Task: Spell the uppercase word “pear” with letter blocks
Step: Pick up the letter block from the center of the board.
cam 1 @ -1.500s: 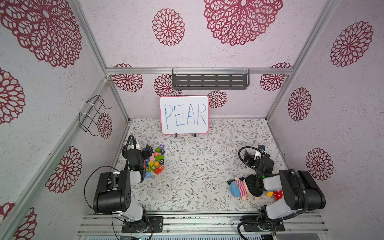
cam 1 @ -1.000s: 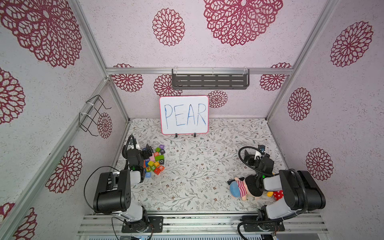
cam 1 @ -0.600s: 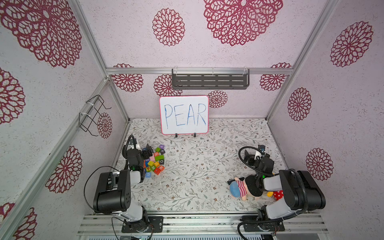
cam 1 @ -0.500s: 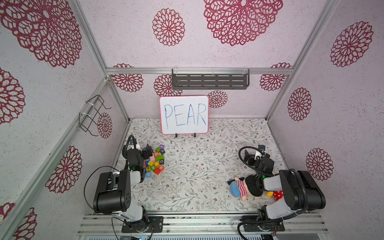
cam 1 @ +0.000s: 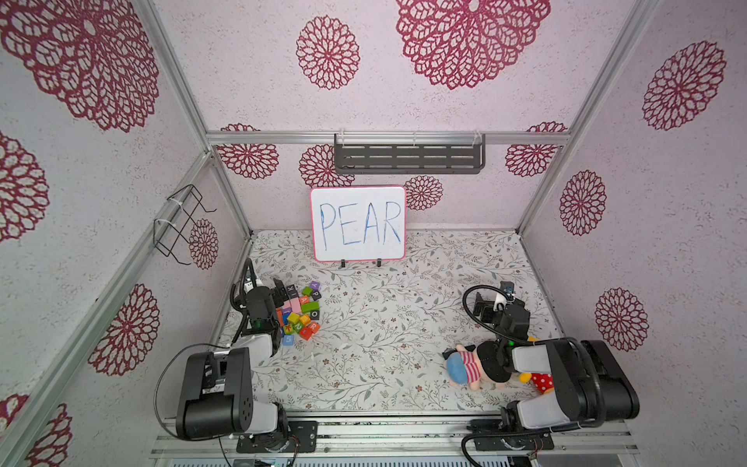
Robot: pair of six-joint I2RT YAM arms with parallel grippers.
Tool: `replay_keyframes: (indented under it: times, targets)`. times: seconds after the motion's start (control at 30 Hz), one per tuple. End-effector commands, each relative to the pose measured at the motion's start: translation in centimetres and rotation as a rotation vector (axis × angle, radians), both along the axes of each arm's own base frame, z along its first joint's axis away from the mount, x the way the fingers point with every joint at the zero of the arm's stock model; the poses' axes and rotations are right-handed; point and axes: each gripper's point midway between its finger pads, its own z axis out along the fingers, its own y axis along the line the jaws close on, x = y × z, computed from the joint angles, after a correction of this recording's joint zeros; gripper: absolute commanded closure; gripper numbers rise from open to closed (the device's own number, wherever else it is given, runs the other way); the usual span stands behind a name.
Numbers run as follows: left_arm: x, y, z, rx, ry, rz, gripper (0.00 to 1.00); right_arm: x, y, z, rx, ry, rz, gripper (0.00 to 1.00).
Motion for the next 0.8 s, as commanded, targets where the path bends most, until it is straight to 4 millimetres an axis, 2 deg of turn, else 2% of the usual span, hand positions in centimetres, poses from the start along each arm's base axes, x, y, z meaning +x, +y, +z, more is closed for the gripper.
replay_keyframes:
  times: [0.0, 0.1, 0.23, 0.5, 0.6, 0.77]
  targets:
    - [-0.8, 0.0, 0.5, -0.086, 0.106, 0.075, 0.02, 1.0, 0.9, 3.6, -0.01, 0.001, -0.02, 0.01]
    - [-1.0, -1.5, 0.3, -0.138, 0.207, 0.061, 0.02, 1.2, 3.7, 5.4, 0.029, -0.019, 0.027, 0.01]
    - [-1.3, -3.4, -0.8, -0.26, 0.329, 0.026, 0.02, 1.9, 8.7, 6.2, 0.074, 0.026, 0.117, 0.01]
    - [-2.5, -6.4, -3.1, -0.427, 0.514, -0.047, 0.02, 3.1, 20.9, 3.5, 0.057, 0.19, 0.391, 0.01]
    - [-3.3, -7.2, -3.7, -0.487, 0.557, -0.049, 0.02, 3.3, 24.1, 2.7, 0.03, 0.224, 0.482, 0.01]
    - [-5.2, -7.8, -5.6, -0.55, 0.652, -0.002, 0.0, 3.5, 27.7, 1.7, 0.011, 0.265, 0.597, 0.01]
